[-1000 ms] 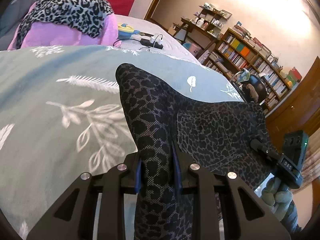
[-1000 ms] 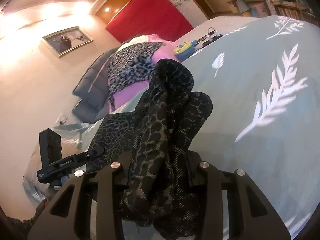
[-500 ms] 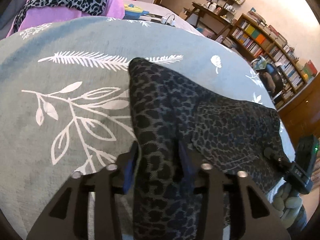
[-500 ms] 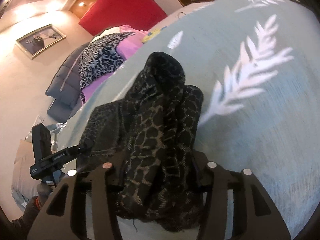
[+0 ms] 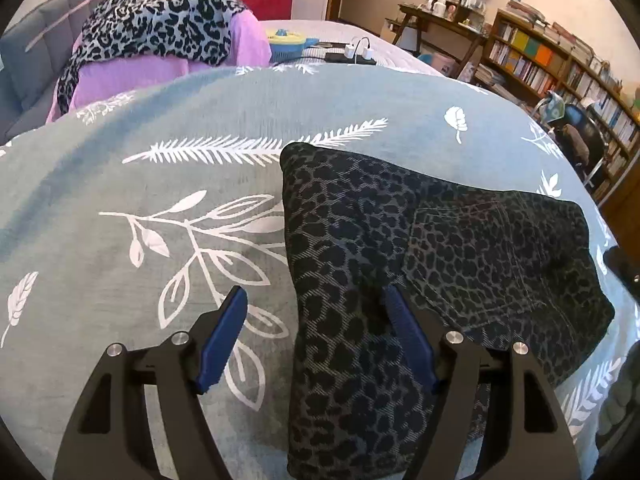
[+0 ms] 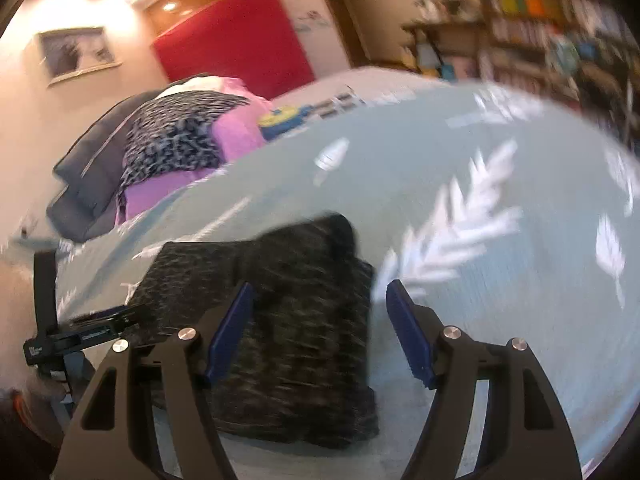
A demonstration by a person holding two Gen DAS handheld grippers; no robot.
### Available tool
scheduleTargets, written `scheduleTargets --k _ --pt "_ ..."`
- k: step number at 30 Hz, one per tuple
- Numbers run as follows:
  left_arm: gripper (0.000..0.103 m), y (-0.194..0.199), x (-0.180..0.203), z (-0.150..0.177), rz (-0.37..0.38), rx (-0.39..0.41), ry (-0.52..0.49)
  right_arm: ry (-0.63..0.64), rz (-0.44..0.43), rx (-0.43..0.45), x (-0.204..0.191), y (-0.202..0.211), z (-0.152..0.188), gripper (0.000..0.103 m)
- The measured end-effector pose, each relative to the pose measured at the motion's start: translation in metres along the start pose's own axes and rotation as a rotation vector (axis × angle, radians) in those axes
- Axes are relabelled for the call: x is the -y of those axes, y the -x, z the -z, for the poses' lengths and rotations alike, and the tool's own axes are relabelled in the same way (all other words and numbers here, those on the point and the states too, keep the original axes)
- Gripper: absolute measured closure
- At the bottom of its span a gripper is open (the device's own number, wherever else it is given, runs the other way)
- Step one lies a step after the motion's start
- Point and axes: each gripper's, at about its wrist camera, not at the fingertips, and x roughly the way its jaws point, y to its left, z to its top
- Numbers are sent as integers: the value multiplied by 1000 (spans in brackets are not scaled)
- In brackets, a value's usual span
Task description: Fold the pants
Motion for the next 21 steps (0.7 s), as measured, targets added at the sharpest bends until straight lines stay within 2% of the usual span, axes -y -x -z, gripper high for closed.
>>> scheduleTargets --k 5,8,10,13,17,21 --pt "30 -2 12 5 -32 -15 -29 79 -75 -71 -21 -34 3 32" --pt "27 -6 13 9 -44 -24 -45 42 -52 -135 -3 -60 12 32" --pt "22 -8 13 12 -40 -29 -46 17 -58 -146 11 -70 18 32" --pt "22 -8 15 15 -51 -27 -49 67 -55 -135 13 -71 23 32" --pt "22 1 20 16 -80 -13 -55 75 -46 -161 9 -69 21 32" --pt "22 16 27 21 -173 6 -91 76 -4 -141 2 -47 19 32"
